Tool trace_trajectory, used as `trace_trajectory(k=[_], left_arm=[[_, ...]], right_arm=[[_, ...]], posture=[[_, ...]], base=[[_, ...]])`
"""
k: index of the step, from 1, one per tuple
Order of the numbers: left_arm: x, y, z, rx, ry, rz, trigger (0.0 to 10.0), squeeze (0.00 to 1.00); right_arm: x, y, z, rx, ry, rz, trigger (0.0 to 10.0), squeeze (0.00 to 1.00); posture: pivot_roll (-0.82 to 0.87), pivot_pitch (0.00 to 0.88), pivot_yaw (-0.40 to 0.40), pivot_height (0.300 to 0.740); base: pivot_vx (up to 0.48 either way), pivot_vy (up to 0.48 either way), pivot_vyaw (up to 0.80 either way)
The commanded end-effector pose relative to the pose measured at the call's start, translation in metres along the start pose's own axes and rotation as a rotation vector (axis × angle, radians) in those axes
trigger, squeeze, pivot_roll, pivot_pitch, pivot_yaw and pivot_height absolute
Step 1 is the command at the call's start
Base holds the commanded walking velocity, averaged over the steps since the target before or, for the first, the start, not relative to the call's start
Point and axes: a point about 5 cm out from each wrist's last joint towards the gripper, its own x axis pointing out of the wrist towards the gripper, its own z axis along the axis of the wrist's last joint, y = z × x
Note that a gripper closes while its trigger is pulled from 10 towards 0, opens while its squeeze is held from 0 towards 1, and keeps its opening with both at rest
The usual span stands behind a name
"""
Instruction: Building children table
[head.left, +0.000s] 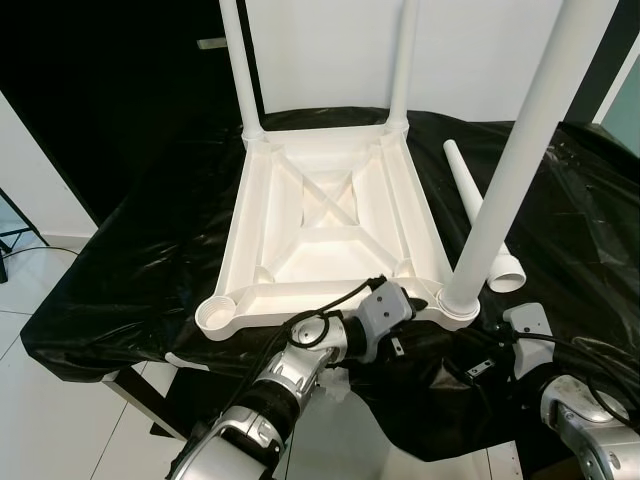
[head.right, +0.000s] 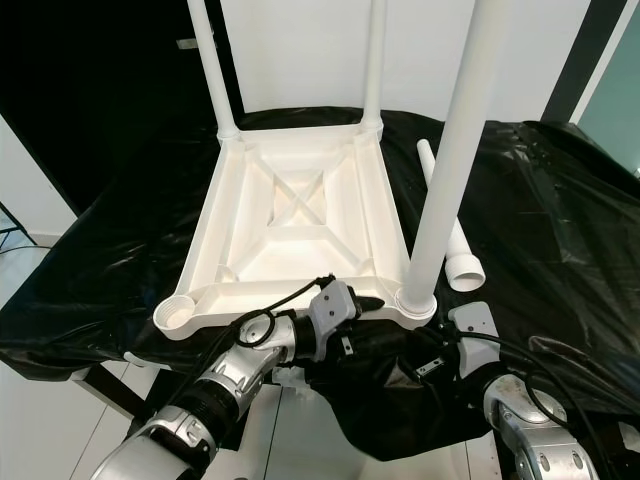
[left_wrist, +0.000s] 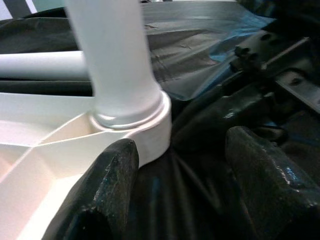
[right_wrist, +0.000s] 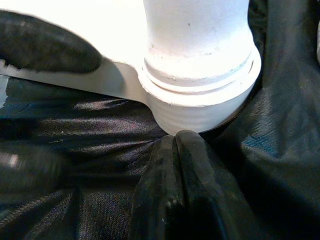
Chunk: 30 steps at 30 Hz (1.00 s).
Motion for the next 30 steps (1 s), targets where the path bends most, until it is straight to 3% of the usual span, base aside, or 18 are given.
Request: trace_trajectory(k=[1, 2, 3, 4, 5, 6, 13, 16, 24, 29, 30], left_arm=[[-0.002, -0.001, -0.005, -0.001, 0.029, -0.007, 10.0, 0.00], [-0.002, -0.001, -0.006, -0.001, 0.033, -0.007, 10.0, 0.00], [-0.002, -0.001, -0.006, -0.001, 0.033, -0.007, 10.0, 0.00], [-0.002, -0.002, -0.007, -0.001, 0.038, -0.009, 10.0, 0.00], [-0.001, -0.002, -0.007, -0.001, 0.040, -0.011, 10.0, 0.00], [-0.001, -0.003, -0.007, 0.000, 0.041, -0.012, 10.0, 0.00], [0.002, -0.002, -0.003, 0.005, 0.023, -0.007, 10.0, 0.00], [0.003, 0.002, 0.009, -0.017, -0.071, 0.016, 10.0, 0.00], [0.001, 0.015, 0.024, -0.055, -0.168, 0.081, 10.0, 0.00], [0.001, 0.020, 0.024, -0.047, -0.148, 0.113, 10.0, 0.00], [0.000, 0.019, 0.019, -0.042, -0.102, 0.105, 10.0, 0.00]], right_arm=[[0.008, 0.001, 0.011, -0.025, -0.052, -0.001, 0.0, 0.00], [0.010, 0.001, 0.011, -0.026, -0.051, -0.008, 3.6, 0.00], [0.010, 0.001, 0.011, -0.026, -0.051, -0.008, 3.6, 0.00], [0.010, 0.002, 0.013, -0.024, -0.054, -0.005, 9.3, 0.00], [0.010, 0.004, 0.014, -0.022, -0.057, -0.001, 9.3, 0.00], [0.009, 0.007, 0.015, -0.013, -0.060, 0.013, 10.0, 0.00], [0.001, 0.021, 0.011, 0.005, -0.050, 0.069, 10.0, 0.00], [-0.013, 0.028, -0.005, 0.038, -0.009, 0.057, 10.0, 0.00], [-0.024, 0.036, -0.009, 0.052, 0.008, 0.065, 10.0, 0.00], [-0.027, 0.036, -0.005, 0.030, 0.009, 0.102, 10.0, 0.00], [-0.028, 0.035, -0.001, 0.014, 0.005, 0.124, 10.0, 0.00]], posture=[[0.10, 0.000, 0.022, 0.740], [0.09, 0.000, 0.026, 0.740], [0.09, 0.000, 0.026, 0.740], [0.09, 0.000, 0.029, 0.740], [0.09, 0.000, 0.028, 0.740], [0.09, 0.000, 0.030, 0.740], [0.09, 0.000, 0.031, 0.740], [0.09, 0.000, 0.032, 0.740], [0.07, 0.000, 0.035, 0.740], [0.07, 0.000, 0.033, 0.740], [0.07, 0.000, 0.031, 0.740]], base=[[0.000, 0.000, 0.00], [0.000, 0.000, 0.00], [0.000, 0.000, 0.00], [0.000, 0.000, 0.00], [0.000, 0.000, 0.00], [0.000, 0.000, 0.00], [0.000, 0.000, 0.00], [0.000, 0.000, 0.00], [0.000, 0.000, 0.00], [0.000, 0.000, 0.00], [0.000, 0.000, 0.00]])
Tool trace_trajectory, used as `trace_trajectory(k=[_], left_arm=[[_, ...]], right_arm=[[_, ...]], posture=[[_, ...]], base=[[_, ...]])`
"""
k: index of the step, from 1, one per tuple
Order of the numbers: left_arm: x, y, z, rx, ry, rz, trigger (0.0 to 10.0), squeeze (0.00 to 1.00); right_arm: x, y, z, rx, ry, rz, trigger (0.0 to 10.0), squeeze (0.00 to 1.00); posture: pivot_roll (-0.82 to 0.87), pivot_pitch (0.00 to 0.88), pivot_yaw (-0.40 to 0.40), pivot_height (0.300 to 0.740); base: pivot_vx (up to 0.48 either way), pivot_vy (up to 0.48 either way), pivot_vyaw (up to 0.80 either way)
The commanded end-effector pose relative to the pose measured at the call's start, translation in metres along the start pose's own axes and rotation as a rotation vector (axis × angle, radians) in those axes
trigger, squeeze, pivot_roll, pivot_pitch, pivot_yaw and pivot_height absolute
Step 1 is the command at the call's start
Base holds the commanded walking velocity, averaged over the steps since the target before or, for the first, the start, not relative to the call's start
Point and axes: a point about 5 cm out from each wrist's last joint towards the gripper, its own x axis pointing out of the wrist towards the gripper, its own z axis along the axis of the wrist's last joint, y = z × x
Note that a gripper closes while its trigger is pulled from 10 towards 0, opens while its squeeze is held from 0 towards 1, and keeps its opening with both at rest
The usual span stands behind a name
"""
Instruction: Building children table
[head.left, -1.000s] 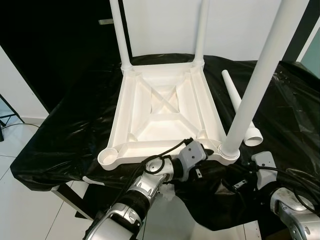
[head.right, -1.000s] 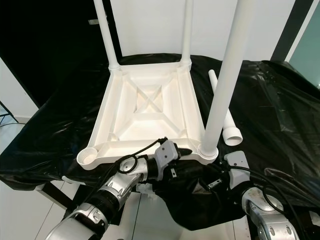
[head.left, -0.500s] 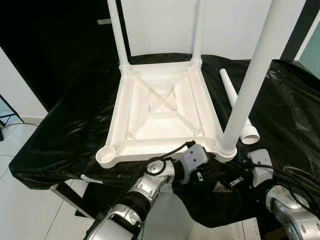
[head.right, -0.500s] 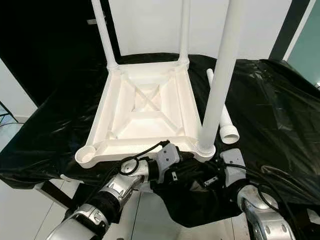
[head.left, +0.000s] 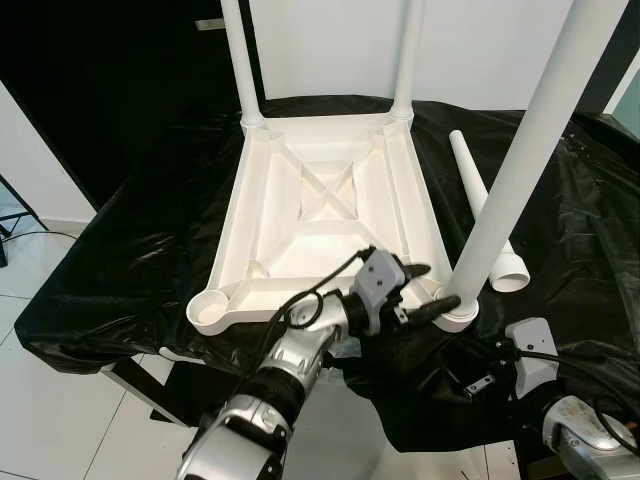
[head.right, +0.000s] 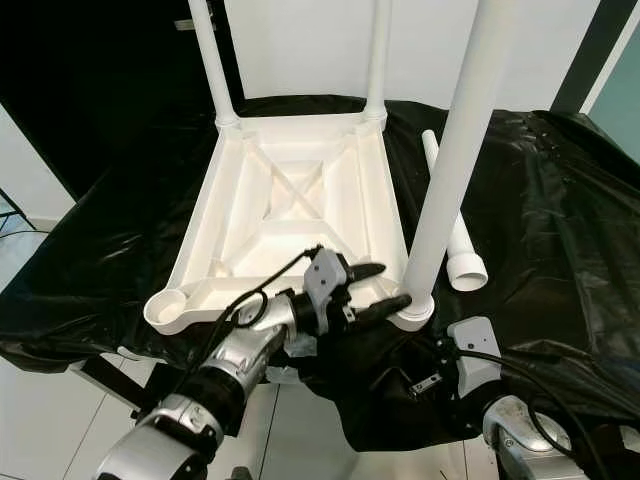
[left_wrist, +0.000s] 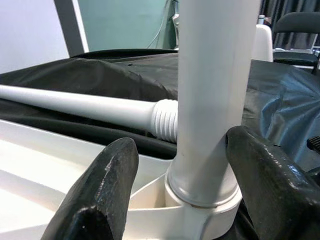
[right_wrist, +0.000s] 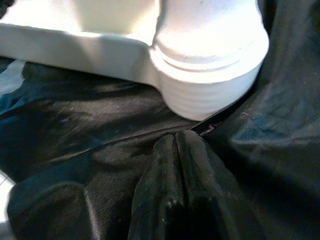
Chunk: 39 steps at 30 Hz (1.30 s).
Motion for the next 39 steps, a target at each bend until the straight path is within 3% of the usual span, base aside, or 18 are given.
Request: trace_trajectory(k=[1, 8, 9, 13, 16, 18, 19, 20, 21, 28, 29, 30, 31, 39], left_arm=[[-0.005, -0.002, -0.015, -0.011, 0.102, -0.002, 10.0, 0.00], [-0.017, -0.009, -0.030, -0.040, 0.199, -0.104, 10.0, 0.00], [-0.027, -0.014, -0.037, -0.082, 0.240, -0.190, 10.0, 0.00], [-0.029, -0.014, -0.039, -0.087, 0.256, -0.201, 10.0, 0.00], [-0.032, -0.011, -0.055, -0.052, 0.413, -0.171, 9.8, 0.00], [-0.032, -0.011, -0.055, -0.052, 0.413, -0.171, 9.8, 0.00], [-0.035, -0.009, -0.065, -0.022, 0.516, -0.148, 3.3, 0.00], [-0.035, -0.009, -0.065, -0.022, 0.516, -0.148, 3.3, 0.00], [-0.038, -0.009, -0.071, -0.008, 0.581, -0.152, 0.0, 0.00], [-0.038, -0.010, -0.072, -0.014, 0.605, -0.159, 0.0, 0.00], [-0.036, -0.009, -0.070, -0.012, 0.596, -0.145, 6.5, 0.00], [-0.036, -0.009, -0.070, -0.012, 0.596, -0.145, 6.5, 0.00], [-0.034, -0.009, -0.069, -0.009, 0.590, -0.132, 10.0, 0.00], [-0.028, -0.013, -0.069, 0.003, 0.568, -0.134, 10.0, 0.00]], right_arm=[[0.001, 0.007, 0.005, -0.006, -0.006, 0.089, 10.0, 0.00], [-0.002, 0.005, 0.013, -0.035, -0.020, 0.110, 10.0, 0.00], [-0.003, 0.004, 0.013, -0.043, -0.024, 0.097, 10.0, 0.00], [-0.003, 0.004, 0.013, -0.043, -0.026, 0.092, 10.0, 0.00], [-0.003, 0.004, 0.017, -0.046, -0.047, 0.075, 10.0, 0.00], [-0.003, 0.004, 0.017, -0.046, -0.047, 0.075, 10.0, 0.00], [-0.003, 0.003, 0.019, -0.054, -0.050, 0.068, 10.0, 0.00], [-0.003, 0.003, 0.019, -0.054, -0.050, 0.068, 10.0, 0.00], [-0.003, 0.002, 0.021, -0.062, -0.053, 0.064, 10.0, 0.00], [-0.006, 0.003, 0.031, -0.095, -0.074, 0.087, 10.0, 0.00], [-0.007, 0.006, 0.035, -0.117, -0.085, 0.113, 10.0, 0.00], [-0.007, 0.006, 0.035, -0.117, -0.085, 0.113, 10.0, 0.00], [-0.008, 0.008, 0.039, -0.132, -0.094, 0.130, 10.0, 0.00], [-0.010, 0.006, 0.043, -0.212, -0.082, 0.137, 10.0, 0.00]], posture=[[0.08, 0.000, 0.028, 0.740], [0.09, 0.000, 0.020, 0.740], [0.09, 0.000, 0.021, 0.740], [0.09, 0.000, 0.021, 0.740], [0.07, 0.000, 0.033, 0.740], [0.07, 0.000, 0.033, 0.740], [0.07, 0.000, 0.035, 0.740], [0.07, 0.000, 0.035, 0.740], [0.06, 0.000, 0.039, 0.740], [0.06, 0.000, 0.047, 0.740], [0.06, 0.000, 0.047, 0.740], [0.06, 0.000, 0.047, 0.740], [0.06, 0.000, 0.046, 0.740], [0.06, 0.000, 0.038, 0.740]], base=[[0.000, 0.000, 0.00], [0.000, 0.000, 0.00], [0.000, 0.000, 0.00], [0.000, 0.000, 0.00], [0.000, 0.000, 0.00], [0.000, 0.000, 0.00], [0.000, 0.000, 0.00], [0.000, 0.000, 0.00], [0.000, 0.000, 0.00], [0.000, 0.000, 0.00], [0.000, 0.000, 0.00], [0.000, 0.000, 0.00], [0.000, 0.000, 0.00], [0.000, 0.000, 0.00]])
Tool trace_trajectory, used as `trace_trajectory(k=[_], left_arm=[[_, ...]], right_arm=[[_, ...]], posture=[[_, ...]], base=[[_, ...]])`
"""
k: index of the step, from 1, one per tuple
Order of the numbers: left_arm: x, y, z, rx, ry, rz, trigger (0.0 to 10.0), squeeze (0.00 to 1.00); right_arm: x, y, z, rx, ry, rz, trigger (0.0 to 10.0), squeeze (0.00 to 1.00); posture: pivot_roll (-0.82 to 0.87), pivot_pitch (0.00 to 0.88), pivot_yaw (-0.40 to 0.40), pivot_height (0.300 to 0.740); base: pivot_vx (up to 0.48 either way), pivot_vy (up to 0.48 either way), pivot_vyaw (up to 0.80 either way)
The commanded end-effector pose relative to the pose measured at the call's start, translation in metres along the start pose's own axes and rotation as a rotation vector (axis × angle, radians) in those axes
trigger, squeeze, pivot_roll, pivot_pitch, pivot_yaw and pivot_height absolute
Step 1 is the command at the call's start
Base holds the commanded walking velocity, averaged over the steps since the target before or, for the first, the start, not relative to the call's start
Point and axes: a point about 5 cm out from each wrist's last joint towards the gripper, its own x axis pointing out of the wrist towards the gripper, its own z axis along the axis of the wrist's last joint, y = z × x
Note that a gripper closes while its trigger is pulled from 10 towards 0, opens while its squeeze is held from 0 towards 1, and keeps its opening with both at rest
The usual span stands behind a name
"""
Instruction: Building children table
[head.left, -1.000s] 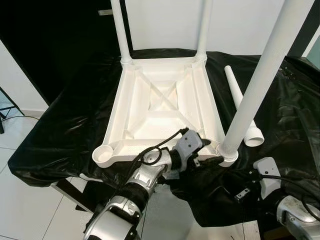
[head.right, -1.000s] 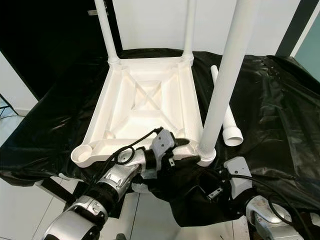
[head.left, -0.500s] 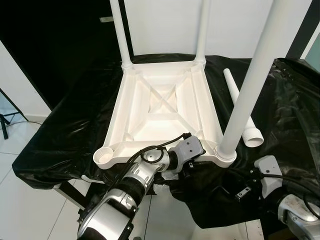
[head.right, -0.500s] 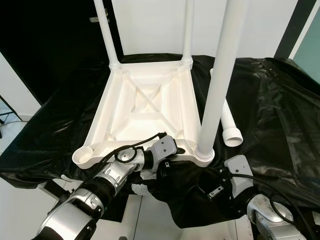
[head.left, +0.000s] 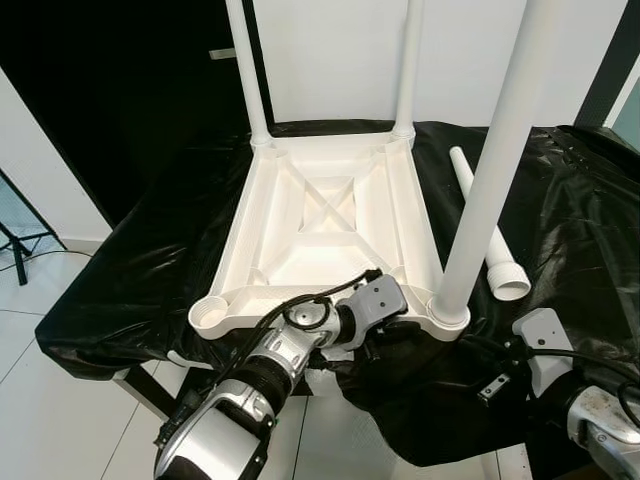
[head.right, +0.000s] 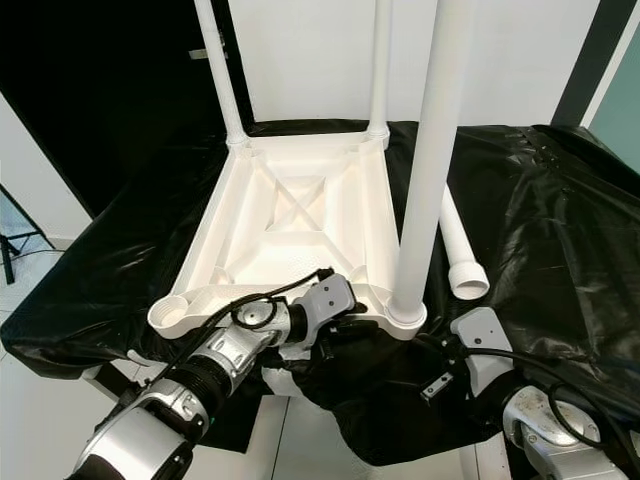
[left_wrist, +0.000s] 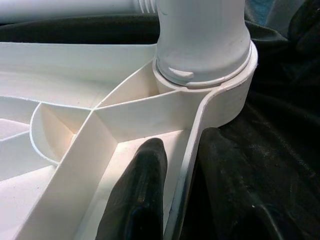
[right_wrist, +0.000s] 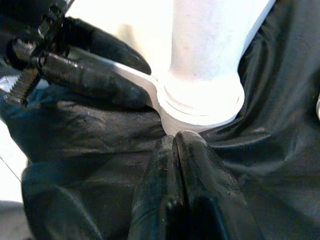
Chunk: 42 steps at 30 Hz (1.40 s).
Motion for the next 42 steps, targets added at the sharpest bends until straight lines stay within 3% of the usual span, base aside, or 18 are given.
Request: trace_trajectory(k=[1, 8, 9, 16, 18, 19, 20, 28, 29, 33, 37, 42], left_arm=[[0.000, -0.018, -0.032, -0.062, 0.131, -0.057, 10.0, 0.00], [-0.001, -0.018, -0.034, -0.060, 0.133, -0.055, 10.0, 0.00], [-0.002, -0.018, -0.034, -0.061, 0.134, -0.054, 10.0, 0.00], [-0.001, -0.019, -0.034, -0.056, 0.135, -0.067, 10.0, 0.00], [0.001, -0.020, -0.032, -0.050, 0.132, -0.078, 10.0, 0.00], [0.001, -0.020, -0.032, -0.050, 0.132, -0.078, 10.0, 0.00], [0.002, -0.020, -0.031, -0.047, 0.130, -0.080, 10.0, 0.00], [0.004, -0.019, -0.029, -0.041, 0.125, -0.080, 10.0, 0.00], [0.003, -0.020, -0.031, -0.042, 0.128, -0.080, 10.0, 0.00], [0.004, -0.021, -0.031, -0.044, 0.128, -0.077, 10.0, 0.00], [0.005, -0.020, -0.030, -0.044, 0.127, -0.074, 10.0, 0.00], [0.006, -0.024, -0.031, -0.044, 0.126, -0.084, 10.0, 0.00]], right_arm=[[0.002, 0.008, 0.016, -0.048, -0.087, 0.057, 10.0, 0.00], [-0.004, 0.009, -0.011, 0.007, 0.043, -0.031, 10.0, 0.00], [-0.009, 0.011, -0.019, 0.020, 0.077, -0.060, 10.0, 1.00], [-0.017, 0.013, -0.017, 0.030, 0.053, -0.158, 10.0, 1.00], [-0.018, 0.008, -0.008, 0.029, -0.005, -0.215, 10.0, 0.53], [-0.018, 0.008, -0.008, 0.029, -0.005, -0.215, 10.0, 0.53], [-0.018, 0.006, -0.002, 0.021, -0.039, -0.225, 10.0, 0.00], [-0.023, 0.016, 0.024, -0.085, -0.133, -0.108, 10.0, 0.00], [-0.021, 0.016, 0.029, -0.108, -0.143, -0.044, 10.0, 0.00], [-0.017, 0.014, 0.026, -0.109, -0.111, 0.054, 10.0, 0.00], [-0.013, 0.010, 0.023, -0.127, -0.101, 0.083, 10.0, 0.00], [0.016, -0.016, 0.015, -0.176, -0.086, 0.092, 10.0, 0.00]], posture=[[0.06, 0.000, 0.038, 0.740], [0.06, 0.000, 0.037, 0.740], [0.06, 0.000, 0.039, 0.740], [0.03, 0.000, 0.056, 0.740], [0.02, 0.000, 0.061, 0.740], [0.02, 0.000, 0.061, 0.740], [0.02, 0.000, 0.061, 0.740], [0.02, 0.000, 0.060, 0.740], [0.02, 0.000, 0.058, 0.740], [0.03, 0.000, 0.055, 0.740], [0.03, 0.000, 0.053, 0.740], [0.05, 0.000, 0.048, 0.740]], base=[[0.000, 0.000, 0.00], [0.000, 0.000, 0.00], [0.000, 0.000, 0.00], [0.000, 0.000, 0.00], [0.000, 0.000, 0.00], [0.000, 0.000, 0.00], [0.000, 0.000, 0.00], [0.000, 0.000, 0.00], [0.000, 0.000, 0.00], [0.000, 0.000, 0.00], [0.000, 0.000, 0.00], [0.000, 0.000, 0.00]])
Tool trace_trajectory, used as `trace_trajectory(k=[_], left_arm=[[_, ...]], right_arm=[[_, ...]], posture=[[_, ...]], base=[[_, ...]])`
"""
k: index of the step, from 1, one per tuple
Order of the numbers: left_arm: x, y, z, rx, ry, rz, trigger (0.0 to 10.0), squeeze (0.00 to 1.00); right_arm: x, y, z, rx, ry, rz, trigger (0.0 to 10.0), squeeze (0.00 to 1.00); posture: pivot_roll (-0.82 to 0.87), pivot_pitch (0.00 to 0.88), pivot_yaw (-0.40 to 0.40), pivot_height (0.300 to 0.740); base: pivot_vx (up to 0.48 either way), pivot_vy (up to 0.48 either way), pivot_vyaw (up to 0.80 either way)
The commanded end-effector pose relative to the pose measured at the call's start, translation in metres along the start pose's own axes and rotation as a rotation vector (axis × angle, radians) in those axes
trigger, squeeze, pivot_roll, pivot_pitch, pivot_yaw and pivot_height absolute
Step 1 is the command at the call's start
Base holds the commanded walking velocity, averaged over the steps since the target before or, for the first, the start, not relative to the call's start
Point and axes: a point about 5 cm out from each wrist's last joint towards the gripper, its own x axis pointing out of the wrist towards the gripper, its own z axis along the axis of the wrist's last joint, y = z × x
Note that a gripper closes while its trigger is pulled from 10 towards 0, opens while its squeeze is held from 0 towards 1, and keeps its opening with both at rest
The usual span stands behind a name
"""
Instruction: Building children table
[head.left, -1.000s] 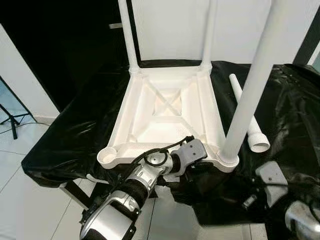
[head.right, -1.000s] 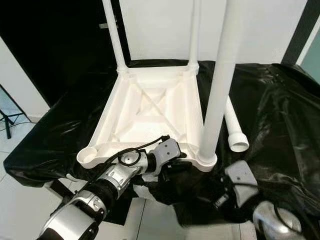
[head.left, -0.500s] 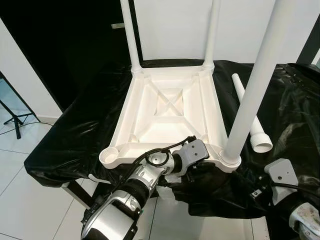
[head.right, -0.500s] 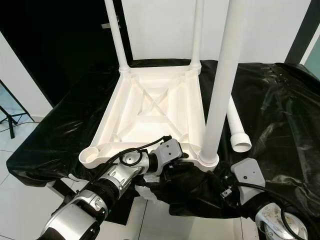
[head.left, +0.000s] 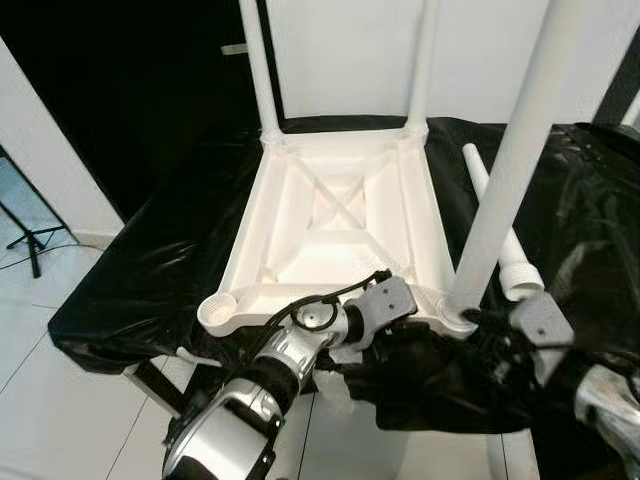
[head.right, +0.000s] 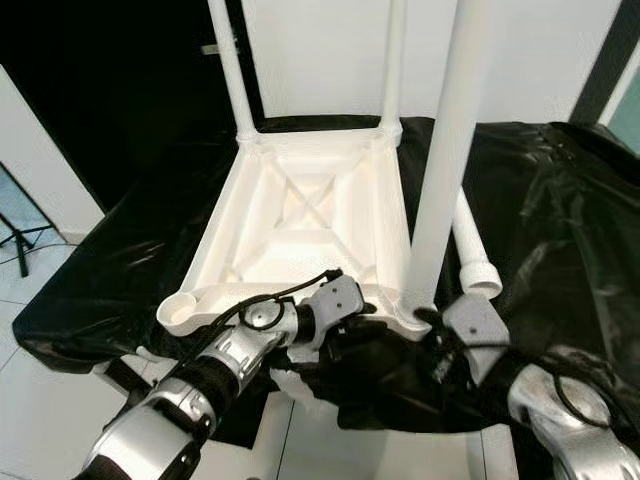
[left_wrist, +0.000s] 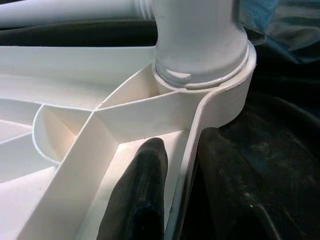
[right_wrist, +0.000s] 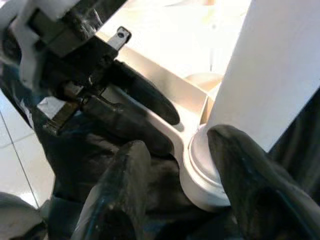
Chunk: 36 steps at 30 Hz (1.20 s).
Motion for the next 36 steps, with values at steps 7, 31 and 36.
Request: trace_trajectory(k=[7, 31, 36], left_arm=[[-0.005, -0.018, -0.036, -0.078, 0.153, -0.070, 10.0, 0.00], [0.001, -0.009, -0.005, -0.111, -0.086, 0.030, 10.0, 0.00], [0.000, -0.003, 0.003, -0.127, -0.150, 0.061, 10.0, 0.00]], right_arm=[[0.036, -0.035, -0.009, -0.059, 0.027, 0.021, 10.0, 0.00], [0.096, -0.052, 0.011, -0.075, -0.111, -0.112, 10.0, 0.00], [0.096, -0.039, 0.014, -0.039, -0.151, -0.099, 10.0, 0.00]], posture=[[0.09, 0.000, 0.036, 0.740], [0.11, 0.000, 0.032, 0.740], [0.10, 0.000, 0.034, 0.740]], base=[[0.000, 0.000, 0.00], [0.000, 0.000, 0.00], [0.000, 0.000, 0.00]])
